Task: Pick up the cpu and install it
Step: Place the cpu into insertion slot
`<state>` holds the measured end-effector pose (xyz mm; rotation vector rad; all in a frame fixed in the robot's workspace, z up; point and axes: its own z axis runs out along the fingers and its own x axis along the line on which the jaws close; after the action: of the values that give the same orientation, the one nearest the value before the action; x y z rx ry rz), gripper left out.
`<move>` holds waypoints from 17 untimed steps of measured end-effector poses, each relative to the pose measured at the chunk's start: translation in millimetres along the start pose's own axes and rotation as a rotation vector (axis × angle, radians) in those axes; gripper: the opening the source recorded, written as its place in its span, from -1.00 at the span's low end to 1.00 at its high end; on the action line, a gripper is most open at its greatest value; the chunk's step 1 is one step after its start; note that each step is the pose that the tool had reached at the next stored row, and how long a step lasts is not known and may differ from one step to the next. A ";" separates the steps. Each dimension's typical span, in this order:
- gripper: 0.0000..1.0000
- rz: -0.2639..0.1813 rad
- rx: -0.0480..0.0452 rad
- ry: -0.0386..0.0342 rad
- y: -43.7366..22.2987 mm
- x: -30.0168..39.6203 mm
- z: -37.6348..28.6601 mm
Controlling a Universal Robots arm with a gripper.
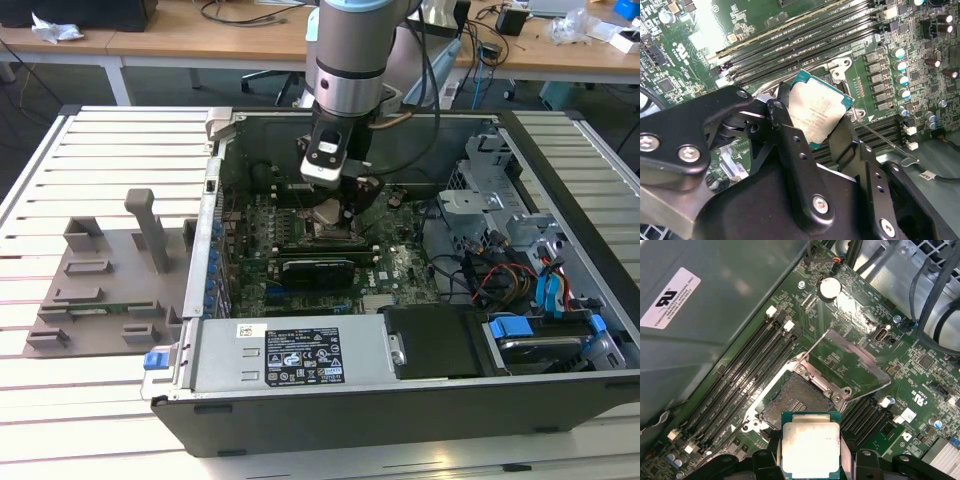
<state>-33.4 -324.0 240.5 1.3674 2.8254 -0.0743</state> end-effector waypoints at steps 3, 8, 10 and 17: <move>0.09 0.013 0.0004 0.0005 0.0 0.0 0.0; 0.09 0.044 0.0016 0.0011 0.0 0.0 0.0; 0.09 0.053 0.0020 0.0013 0.0 0.0 0.0; 0.09 0.097 0.0036 0.0022 0.0 0.0 0.0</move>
<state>-33.4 -324.0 240.5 1.5036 2.7568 -0.0776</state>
